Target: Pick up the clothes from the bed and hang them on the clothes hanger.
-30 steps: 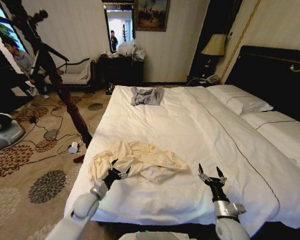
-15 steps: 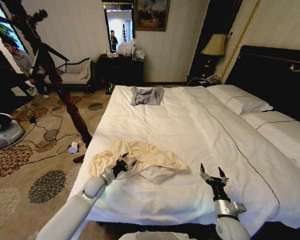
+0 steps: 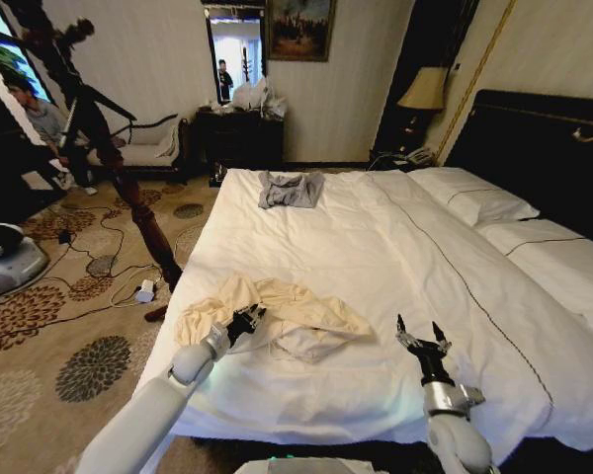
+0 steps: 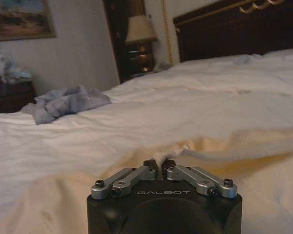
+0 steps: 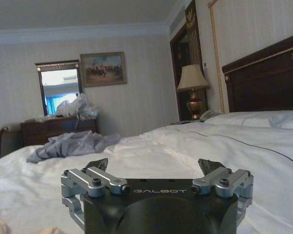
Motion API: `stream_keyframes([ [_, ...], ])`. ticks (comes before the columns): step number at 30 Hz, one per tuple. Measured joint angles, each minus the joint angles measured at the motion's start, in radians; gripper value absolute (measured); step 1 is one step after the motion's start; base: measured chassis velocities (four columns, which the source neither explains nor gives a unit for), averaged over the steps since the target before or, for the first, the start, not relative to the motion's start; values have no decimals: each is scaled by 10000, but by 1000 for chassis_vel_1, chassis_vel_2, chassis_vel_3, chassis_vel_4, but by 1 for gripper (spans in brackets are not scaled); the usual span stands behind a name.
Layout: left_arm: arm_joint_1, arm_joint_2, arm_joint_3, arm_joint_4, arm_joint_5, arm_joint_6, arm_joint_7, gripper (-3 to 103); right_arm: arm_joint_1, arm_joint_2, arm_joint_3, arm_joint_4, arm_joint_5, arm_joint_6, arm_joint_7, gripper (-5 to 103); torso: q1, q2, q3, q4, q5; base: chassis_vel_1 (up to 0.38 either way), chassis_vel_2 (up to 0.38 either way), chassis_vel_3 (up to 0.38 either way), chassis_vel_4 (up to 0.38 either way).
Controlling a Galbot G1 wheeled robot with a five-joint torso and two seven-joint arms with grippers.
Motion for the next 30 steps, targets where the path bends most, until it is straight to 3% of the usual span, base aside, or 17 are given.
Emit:
stream_keyframes([
  [6,-38,6,-1028,-817,-851,310,-372,1,-125,143,-350,48,-44,146,-20,100,-1,0,-1,0,-1,0,0,0,0],
  [10,-859,564,-1752,-1926,-3234,849,-1297,1,-324,139,-465,195,187,497,-524,100,0,1,-1,-6,0,0,0,0,0],
  [15,-795,1071,-2160,-2330,-3933,1133,-1749,1,-342,-71,-661,285,420,649,-925,100,-1,1,-2,-5,7,0,0,0,0],
  [17,-118,965,-2328,-2322,-3520,1146,-1891,1,-348,-176,-739,282,386,744,-1025,100,-1,1,-2,-3,3,0,0,0,0],
  [18,1029,494,-2523,-2168,-2625,1058,-1966,1,-380,-279,-813,249,286,842,-1093,100,-1,1,-2,-4,3,0,0,0,0],
  [19,1029,494,-2523,-2168,-2625,1058,-1966,1,-380,-279,-813,249,286,842,-1093,100,-1,1,-2,-4,3,0,0,0,0],
  [21,2290,-56,-2714,-1968,-1682,949,-1886,1,-417,-379,-858,229,215,874,-1111,100,0,1,-1,0,-10,0,0,0,0],
  [22,3396,-635,-2953,-1788,-655,859,-1736,1,-438,-515,-922,208,188,877,-1099,100,-1,1,-1,8,-7,0,0,0,0],
  [23,3876,-936,-3089,-1687,-141,849,-1721,1,-440,-625,-1000,203,189,863,-1014,100,-4,2,-3,8,0,0,0,0,0],
  [26,4326,-1271,-3215,-1538,444,849,-1706,1,-462,-813,-1155,224,230,739,-811,100,-5,3,-3,7,1,0,0,0,0],
  [27,4502,-1464,-3286,-1504,774,848,-1705,1,-484,-1029,-1356,335,310,496,-557,100,-4,3,-3,-6,1,0,0,0,0],
  [30,4665,-1593,-3330,-1582,1004,845,-1705,1,-476,-1427,-1691,515,427,128,-335,100,-2,2,-2,-8,5,0,0,0,0],
])
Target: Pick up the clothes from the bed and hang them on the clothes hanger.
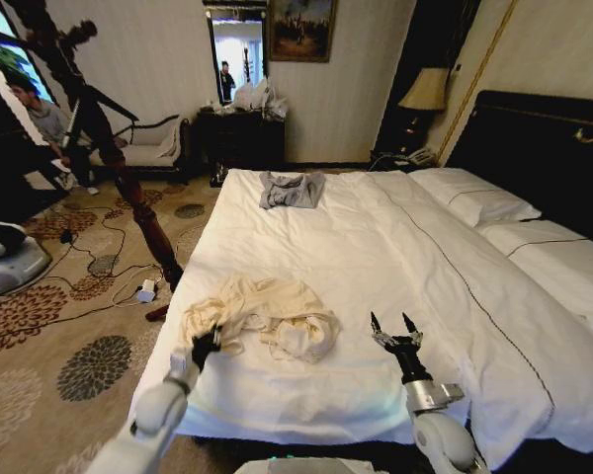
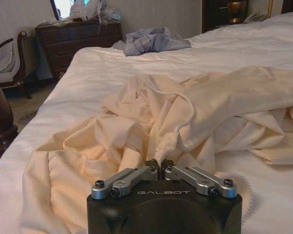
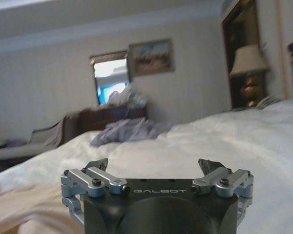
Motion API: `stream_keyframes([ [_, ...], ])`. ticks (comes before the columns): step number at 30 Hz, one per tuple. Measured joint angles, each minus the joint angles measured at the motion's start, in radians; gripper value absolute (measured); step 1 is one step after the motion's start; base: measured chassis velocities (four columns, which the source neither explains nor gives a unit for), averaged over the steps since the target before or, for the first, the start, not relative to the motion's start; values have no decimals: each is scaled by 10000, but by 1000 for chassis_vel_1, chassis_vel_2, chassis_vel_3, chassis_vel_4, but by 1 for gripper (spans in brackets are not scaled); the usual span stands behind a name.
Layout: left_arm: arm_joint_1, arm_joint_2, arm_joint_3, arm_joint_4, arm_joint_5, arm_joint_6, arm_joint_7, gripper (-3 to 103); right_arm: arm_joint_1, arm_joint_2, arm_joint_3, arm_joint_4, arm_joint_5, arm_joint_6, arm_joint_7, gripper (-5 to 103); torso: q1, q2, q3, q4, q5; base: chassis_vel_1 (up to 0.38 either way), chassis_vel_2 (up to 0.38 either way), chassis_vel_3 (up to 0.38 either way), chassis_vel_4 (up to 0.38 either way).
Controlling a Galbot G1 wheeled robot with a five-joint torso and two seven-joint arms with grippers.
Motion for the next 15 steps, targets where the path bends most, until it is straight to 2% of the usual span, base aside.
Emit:
stream_keyframes([
  [3,244,-76,-128,-282,134,-20,25,1,169,-779,-472,360,172,-583,92,100,0,1,-1,6,-1,0,0,0,0],
  [4,244,-76,-128,-282,134,-20,25,1,169,-779,-472,360,172,-583,92,100,0,1,-1,6,-1,0,0,0,0],
  [7,622,-58,-447,-646,162,-61,63,1,710,-1708,-875,562,34,-1395,77,100,0,1,0,3,-5,0,0,0,0],
  [9,703,-42,-518,-708,174,-72,70,1,943,-1883,-979,467,-123,-1526,72,100,0,1,0,6,-4,0,0,0,0],
  [11,978,27,-789,-939,213,-116,131,1,1945,-2384,-1435,-168,-578,-1928,10,100,1,0,1,9,-3,0,0,0,0],
  [15,1186,83,-1016,-1146,204,-144,163,1,2707,-2698,-2014,-581,-389,-2336,72,100,3,0,2,9,-1,0,0,0,0],
])
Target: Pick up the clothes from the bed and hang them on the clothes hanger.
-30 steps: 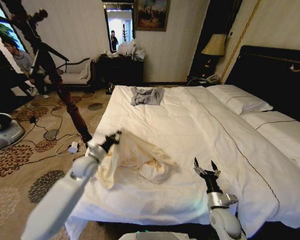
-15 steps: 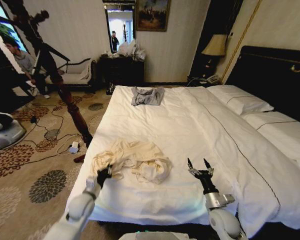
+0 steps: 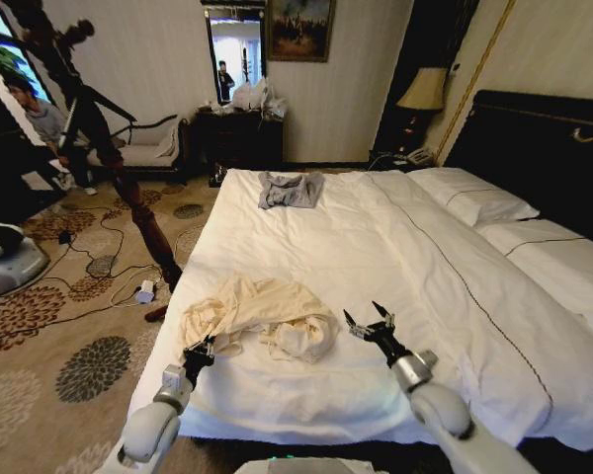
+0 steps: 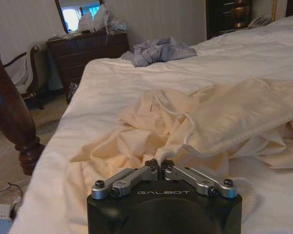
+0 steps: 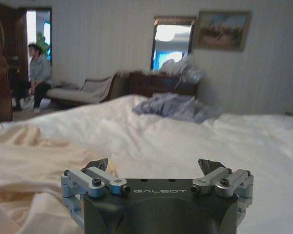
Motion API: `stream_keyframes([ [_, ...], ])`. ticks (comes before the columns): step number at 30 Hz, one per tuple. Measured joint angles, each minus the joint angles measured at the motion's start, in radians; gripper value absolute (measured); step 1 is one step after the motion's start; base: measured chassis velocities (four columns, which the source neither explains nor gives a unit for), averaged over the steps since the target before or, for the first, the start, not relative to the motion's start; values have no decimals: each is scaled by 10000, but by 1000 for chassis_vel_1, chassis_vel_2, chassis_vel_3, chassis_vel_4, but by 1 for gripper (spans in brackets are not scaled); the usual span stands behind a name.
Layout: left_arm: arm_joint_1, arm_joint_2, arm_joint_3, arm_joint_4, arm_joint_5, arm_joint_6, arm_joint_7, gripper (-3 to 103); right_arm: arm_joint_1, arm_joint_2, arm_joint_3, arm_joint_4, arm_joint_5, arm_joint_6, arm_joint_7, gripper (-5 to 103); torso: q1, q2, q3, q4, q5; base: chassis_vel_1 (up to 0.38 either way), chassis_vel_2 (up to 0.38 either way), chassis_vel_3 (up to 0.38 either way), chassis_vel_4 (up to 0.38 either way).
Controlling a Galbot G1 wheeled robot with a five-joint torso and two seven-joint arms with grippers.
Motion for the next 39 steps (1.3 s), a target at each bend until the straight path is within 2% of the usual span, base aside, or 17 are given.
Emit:
stream_keyframes([
  [2,141,96,-217,-141,-22,-11,7,1,600,-240,-585,-335,348,-554,60,100,0,0,0,1,-3,0,0,0,0],
  [4,157,117,-272,-159,-37,-12,7,1,682,-283,-695,-401,384,-745,60,101,0,0,0,0,-2,0,0,0,0],
  [7,178,153,-423,-174,-117,-25,21,1,769,-392,-905,-540,372,-1302,-20,86,0,0,0,-5,-3,0,0,0,0],
  [8,178,153,-423,-174,-117,-25,21,1,769,-392,-905,-540,372,-1302,-20,86,0,0,0,-5,-3,0,0,0,0],
  [10,193,145,-443,-174,-146,-46,55,1,680,-399,-978,-547,285,-1380,-124,76,0,0,0,-4,-3,0,0,0,0],
  [11,182,140,-441,-170,-154,-47,60,1,646,-381,-1000,-547,230,-1382,-163,76,0,0,-1,-4,-4,0,0,0,0],
  [12,146,134,-435,-151,-161,-47,60,1,624,-353,-1027,-549,166,-1382,-202,70,-1,0,-1,-4,-4,0,0,0,0],
  [13,146,134,-435,-151,-161,-47,60,1,624,-353,-1027,-549,166,-1382,-202,70,-1,0,-1,-4,-4,0,0,0,0],
  [14,100,131,-417,-119,-171,-48,59,1,611,-310,-1065,-574,79,-1374,-239,65,-1,0,-1,-4,-4,0,0,0,0],
  [24,-244,126,-125,67,-249,-27,52,1,633,-213,-1146,-678,-294,-1460,-416,63,0,0,-1,-3,-4,0,0,0,0],
  [27,-351,128,-89,155,-292,-15,45,1,536,-202,-1156,-667,-361,-1346,-603,57,0,-1,-1,-2,-4,0,0,0,0],
  [31,-362,137,-96,197,-315,-15,41,1,358,-176,-1117,-521,-342,-1180,-724,56,0,0,-1,-3,-3,0,0,0,0],
  [34,-352,168,-125,224,-337,-22,40,1,375,-76,-1309,-558,-322,-1127,-853,67,-1,0,-2,-4,-5,0,0,0,0],
  [35,-352,168,-125,224,-337,-22,40,1,375,-76,-1309,-558,-322,-1127,-853,67,-1,0,-2,-4,-5,0,0,0,0],
  [39,-386,207,-272,186,-473,-23,38,1,971,184,-1703,-940,-382,-1106,-831,58,0,-1,-1,0,-4,0,0,0,0],
])
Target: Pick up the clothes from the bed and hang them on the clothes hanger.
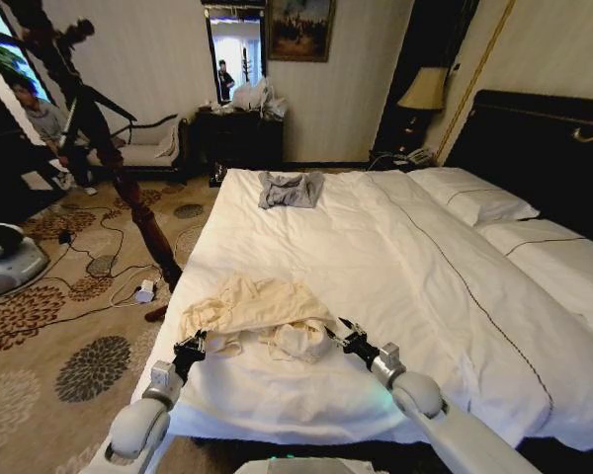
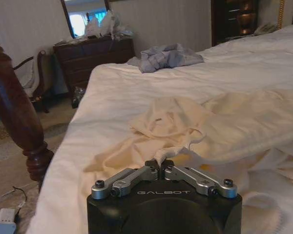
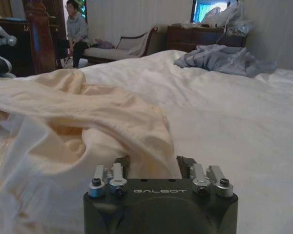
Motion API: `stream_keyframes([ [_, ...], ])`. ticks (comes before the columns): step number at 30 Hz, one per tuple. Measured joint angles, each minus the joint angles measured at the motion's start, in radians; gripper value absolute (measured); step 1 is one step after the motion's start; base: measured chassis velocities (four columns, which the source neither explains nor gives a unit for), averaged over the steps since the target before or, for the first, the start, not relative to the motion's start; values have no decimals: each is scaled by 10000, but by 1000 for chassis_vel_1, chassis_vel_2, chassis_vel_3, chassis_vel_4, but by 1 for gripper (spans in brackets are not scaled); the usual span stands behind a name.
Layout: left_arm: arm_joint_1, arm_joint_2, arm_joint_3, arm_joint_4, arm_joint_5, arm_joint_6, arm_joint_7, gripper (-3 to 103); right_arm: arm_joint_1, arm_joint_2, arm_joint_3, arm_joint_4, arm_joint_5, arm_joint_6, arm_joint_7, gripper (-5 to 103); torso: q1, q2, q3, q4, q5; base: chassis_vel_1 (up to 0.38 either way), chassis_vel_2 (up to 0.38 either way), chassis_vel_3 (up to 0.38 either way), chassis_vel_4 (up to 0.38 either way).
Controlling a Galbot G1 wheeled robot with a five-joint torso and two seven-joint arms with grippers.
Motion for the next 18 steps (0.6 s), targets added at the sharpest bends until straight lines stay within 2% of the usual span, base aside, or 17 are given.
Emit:
stream_keyframes([
  [1,-25,3,-75,3,-55,0,-2,1,152,55,-92,-112,3,12,5,54,0,0,0,-1,0,0,0,0,0],
  [3,-43,7,-124,8,-93,-1,-4,1,237,80,-140,-185,4,26,8,54,0,0,0,-1,0,0,0,0,0],
  [4,-76,29,-226,21,-193,-3,-5,1,435,132,-240,-374,5,92,11,42,0,0,0,-2,0,0,0,0,0],
  [5,-87,40,-262,25,-230,-3,-5,1,488,146,-266,-436,5,123,9,42,-1,0,0,-2,-1,0,0,0,0],
  [7,-151,91,-395,34,-387,-3,-10,1,618,187,-308,-619,-10,240,-22,32,0,-1,1,-1,0,0,0,0,0],
  [8,-151,91,-395,34,-387,-3,-10,1,618,187,-308,-619,-10,240,-22,32,0,-1,1,-1,0,0,0,0,0],
  [11,-334,140,-528,31,-664,-3,-61,1,645,208,-285,-679,-25,525,-186,15,0,0,0,-5,0,0,0,0,0],
  [13,-381,148,-545,18,-747,-3,-91,1,672,211,-267,-681,-40,607,-195,15,0,-1,0,-5,0,0,0,0,0],
  [14,-480,164,-572,-37,-887,-3,-127,1,765,219,-216,-680,-87,744,-141,5,-1,0,0,-3,0,0,0,0,0],
  [18,-689,231,-614,-146,-1046,-10,-146,1,989,224,-28,-502,-50,908,27,1,-1,-2,1,-3,0,0,0,0,0],
])
